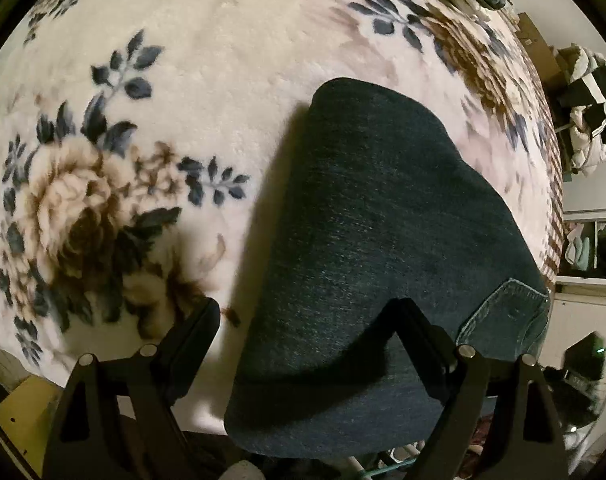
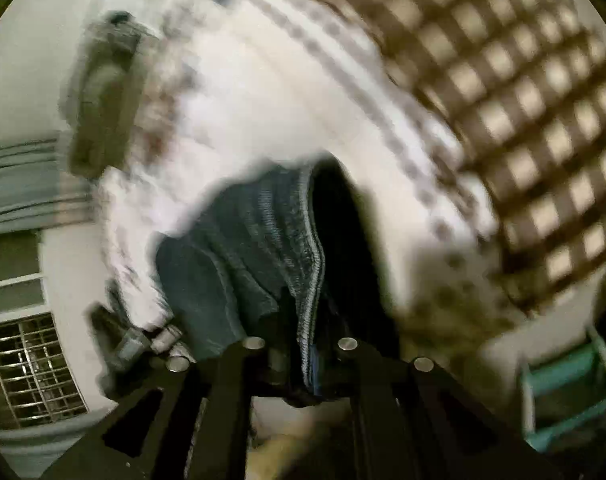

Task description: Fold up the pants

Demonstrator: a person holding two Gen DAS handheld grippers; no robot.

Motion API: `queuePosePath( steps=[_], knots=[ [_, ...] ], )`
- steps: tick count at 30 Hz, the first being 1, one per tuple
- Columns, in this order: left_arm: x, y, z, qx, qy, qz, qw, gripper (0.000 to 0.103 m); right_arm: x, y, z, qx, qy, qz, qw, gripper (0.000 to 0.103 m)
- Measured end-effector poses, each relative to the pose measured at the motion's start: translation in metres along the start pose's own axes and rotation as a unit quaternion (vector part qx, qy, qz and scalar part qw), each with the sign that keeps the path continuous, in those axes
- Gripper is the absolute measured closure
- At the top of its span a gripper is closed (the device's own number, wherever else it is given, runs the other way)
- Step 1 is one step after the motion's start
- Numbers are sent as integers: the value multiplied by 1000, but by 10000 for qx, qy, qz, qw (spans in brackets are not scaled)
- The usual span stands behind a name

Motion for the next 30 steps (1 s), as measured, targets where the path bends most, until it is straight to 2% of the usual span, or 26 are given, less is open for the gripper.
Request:
queuePosePath(
  steps=[1, 2, 3, 5, 8, 11, 13, 14, 15, 16, 18, 21, 23, 25, 27, 28, 30],
  knots=[
    [0, 1, 1, 11, -3, -23, 10000, 13, -2, -9, 0, 12, 77, -220, 9997, 65],
    [1, 1, 1, 19, -8, -41, 10000, 13, -5, -19, 1, 5, 125, -372, 9992, 46],
    [0, 2, 2, 20, -13, -51, 10000, 13, -8, -25, 6, 88, 87, -445, 9989, 36],
    [1, 5, 0, 16, -1, -30, 10000, 13, -14, -33, 10, 222, 29, -555, 9982, 27],
    [-1, 7, -3, 6, 37, 32, 10000, 13, -20, -45, -3, 460, 164, -884, 9949, 13],
    [-1, 4, -4, -2, 53, 43, 10000, 13, -24, -55, -36, 965, 507, -1346, 9849, 12],
    [-1, 2, -4, 28, 44, -2, 10000, 13, -22, -55, -41, 1032, 275, -1443, 9838, 14],
    [-1, 2, -5, 35, 45, -11, 10000, 13, -22, -46, -36, 1032, 25, -1277, 9864, 45],
    [-2, 3, -4, 44, 52, -11, 10000, 13, -21, -34, -30, 903, -109, -924, 9916, 55],
    [-2, 2, -5, 55, 52, -6, 10000, 13, -22, -23, -24, 643, -227, -587, 9959, 60],
    [-3, 3, -6, 51, 61, 3, 10000, 13, -26, 7, -7, 485, -453, 18, 9978, 67],
    [-5, 4, -7, -25, 62, 69, 10000, 13, -30, 50, 20, 466, -804, 833, 9922, 71],
    [-7, 5, -7, -44, 80, 97, 9999, 13, -24, 54, 24, 293, -819, 1059, 9906, 72],
    [-8, 3, -6, -55, 92, 93, 9999, 13, -18, 38, 13, 25, -582, 912, 9941, 70],
    [-10, 0, -4, -73, 86, 47, 9999, 13, -10, 7, 2, -210, -214, 458, 9985, 53],
    [-10, -1, -2, -59, 69, 2, 10000, 13, -8, -1, 4, -190, -214, 289, 9992, 53],
    [-13, -3, 1, -16, 26, -110, 9999, 13, -8, -5, 20, 171, -426, 167, 9988, 45]
  ],
)
Point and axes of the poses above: each gripper's, at about its wrist camera, not at the fingertips, and z roughly against the way its jaws point, y to its left, x to its top, the point moved 6 cm from there along -z, roughly the way its jaws point, and after that the axes turned 8 degrees about x, right-handed, at the moved point
